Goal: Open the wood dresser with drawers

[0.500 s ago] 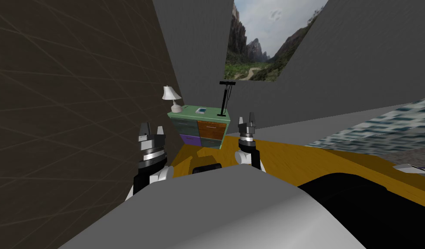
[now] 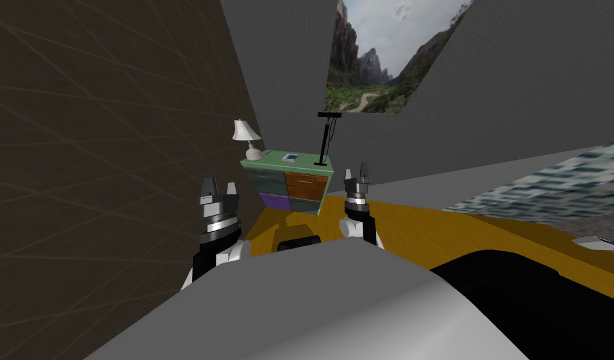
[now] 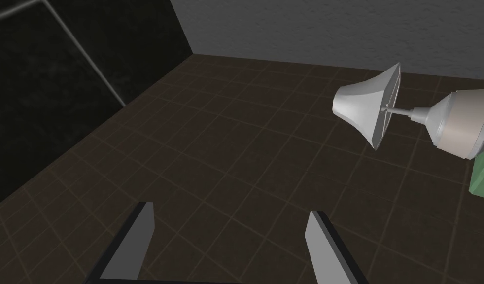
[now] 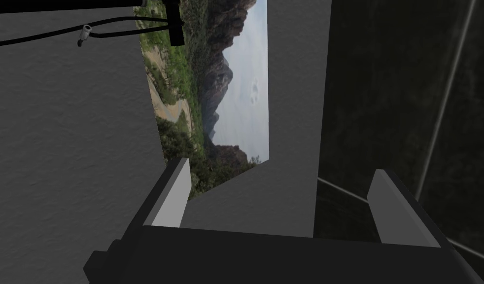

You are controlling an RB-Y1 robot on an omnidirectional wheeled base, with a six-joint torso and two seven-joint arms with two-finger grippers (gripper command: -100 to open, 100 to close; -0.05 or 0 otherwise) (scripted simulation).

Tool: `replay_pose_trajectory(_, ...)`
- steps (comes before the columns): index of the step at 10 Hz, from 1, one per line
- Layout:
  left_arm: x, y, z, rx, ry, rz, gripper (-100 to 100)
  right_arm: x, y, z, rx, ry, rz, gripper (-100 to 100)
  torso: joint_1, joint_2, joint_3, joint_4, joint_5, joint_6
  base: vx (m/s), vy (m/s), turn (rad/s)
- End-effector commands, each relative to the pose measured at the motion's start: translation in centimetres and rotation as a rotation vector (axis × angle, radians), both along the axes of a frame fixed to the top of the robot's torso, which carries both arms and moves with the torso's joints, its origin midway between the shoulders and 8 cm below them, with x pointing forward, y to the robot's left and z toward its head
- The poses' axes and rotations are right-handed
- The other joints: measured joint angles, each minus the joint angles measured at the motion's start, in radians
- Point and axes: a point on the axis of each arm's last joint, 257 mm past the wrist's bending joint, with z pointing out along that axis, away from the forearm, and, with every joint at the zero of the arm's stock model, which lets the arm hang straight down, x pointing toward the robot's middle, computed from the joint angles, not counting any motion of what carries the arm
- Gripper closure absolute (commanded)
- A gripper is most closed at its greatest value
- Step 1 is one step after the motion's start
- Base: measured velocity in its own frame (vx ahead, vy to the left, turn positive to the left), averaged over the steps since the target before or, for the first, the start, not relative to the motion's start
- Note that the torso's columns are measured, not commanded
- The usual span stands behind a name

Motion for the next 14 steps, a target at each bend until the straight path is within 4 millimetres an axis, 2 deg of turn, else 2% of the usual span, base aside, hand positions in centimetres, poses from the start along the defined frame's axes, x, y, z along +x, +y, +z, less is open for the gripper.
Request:
replay_pose_trajectory(1, 0.0, 0.0, 0.0, 0.0, 0.0, 0.0, 0, 0.0, 0.0, 0.0, 0.0, 0.0, 0.0, 0, 0.0, 0.074, -0.147, 0.074, 0.0, 0.0, 0.0, 0.0, 0.0)
replay_pose_trajectory(4, 0.0, 0.0, 0.0, 0.0, 0.0, 0.0, 0, 0.0, 0.0, 0.0, 0.0, 0.0, 0.0, 0, 0.0, 0.296, -0.59, 0.295, 0.0, 0.0, 0.0, 0.0, 0.0)
replay_pose_trajectory(5, 0.3, -0.5, -0.4, 0.034, 0.014, -0.021, -100, 0.0, 0.0, 0.0, 0.0, 0.0, 0.0, 0, 0.0, 0.369, -0.738, 0.369, 0.0, 0.0, 0.017, -0.01, -0.018)
replay_pose_trajectory(6, 0.6, -0.8, -0.7, 0.057, 0.027, -0.035, -100, 0.0, 0.0, 0.0, 0.0, 0.0, 0.0, 0, 0.0, 0.403, -0.807, 0.402, 0.0, 0.0, 0.027, -0.02, -0.028)
replay_pose_trajectory(9, 1.6, -1.7, -2.1, 0.115, 0.069, -0.07, -100, 0.0, 0.0, 0.0, 0.0, 0.001, 0.0, 0, -0.001, 0.414, -0.832, 0.415, 0.0, 0.0, 0.049, -0.032, -0.035)
replay_pose_trajectory(11, 3.1, -2.3, -4.5, 0.157, 0.13, -0.094, -100, 0.0, 0.0, 0.0, 0.0, 0.001, 0.0, 0, -0.001, 0.414, -0.833, 0.415, 0.0, 0.0, 0.099, -0.056, -0.088)
replay_pose_trajectory(14, 4.6, -2.7, -6.8, 0.168, 0.183, -0.102, -100, 0.0, 0.0, 0.0, 0.0, 0.001, 0.0, 0, -0.001, 0.416, -0.832, 0.416, 0.0, 0.0, 0.102, -0.071, -0.065)
